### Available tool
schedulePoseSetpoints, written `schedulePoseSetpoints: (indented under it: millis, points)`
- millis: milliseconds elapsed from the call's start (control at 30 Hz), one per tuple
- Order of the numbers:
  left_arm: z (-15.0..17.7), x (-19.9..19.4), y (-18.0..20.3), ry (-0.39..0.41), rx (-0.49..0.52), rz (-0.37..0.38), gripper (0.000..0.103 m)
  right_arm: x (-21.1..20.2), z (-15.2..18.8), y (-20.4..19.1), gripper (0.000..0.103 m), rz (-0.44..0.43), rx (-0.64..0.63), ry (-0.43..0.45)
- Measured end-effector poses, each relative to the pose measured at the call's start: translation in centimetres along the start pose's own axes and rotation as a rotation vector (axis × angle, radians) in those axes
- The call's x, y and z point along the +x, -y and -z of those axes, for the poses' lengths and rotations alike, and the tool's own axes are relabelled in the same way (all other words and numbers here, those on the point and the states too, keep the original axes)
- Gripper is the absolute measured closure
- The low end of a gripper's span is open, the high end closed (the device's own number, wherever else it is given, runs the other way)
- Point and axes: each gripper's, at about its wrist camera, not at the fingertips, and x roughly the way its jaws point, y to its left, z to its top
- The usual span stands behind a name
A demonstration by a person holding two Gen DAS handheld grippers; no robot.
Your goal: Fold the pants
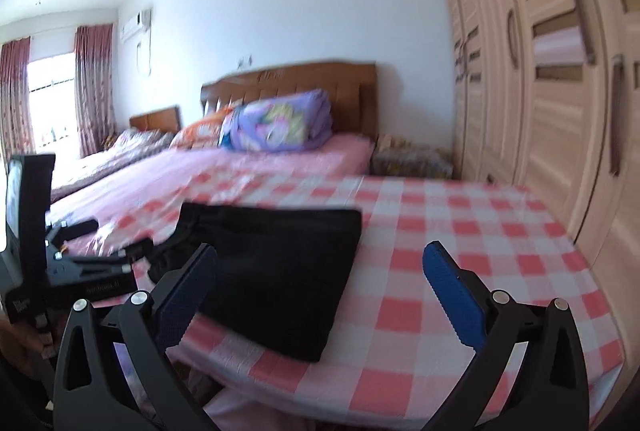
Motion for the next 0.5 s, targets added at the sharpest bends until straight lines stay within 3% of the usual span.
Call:
schedulePoseSetpoints:
  millis: [67,200,400,500]
  points:
    - [-0.3,0.0,0.2,0.001,-0.005,0.01,0.001,-0.8,-0.8,0.2,0.004,0.029,-0.005,0.039]
    - [-0.4,-0.3,0.8,0.015,0.005,0.008,0.001,-0.4,-0.6,0.4,0.004,0.004,0.021,0.006]
    - [0.6,-0.4,1.1,-0.004,-0.016,0.012,0.001,2.6,1.6,-0.2,0.004,-0.079,0.048,-0.152]
    - [1.8,0.7,1.2,-0.078,-0.016,0.026,0.001,4.7,3.2,-0.4,0.004,-0.124,0.078,-0.27]
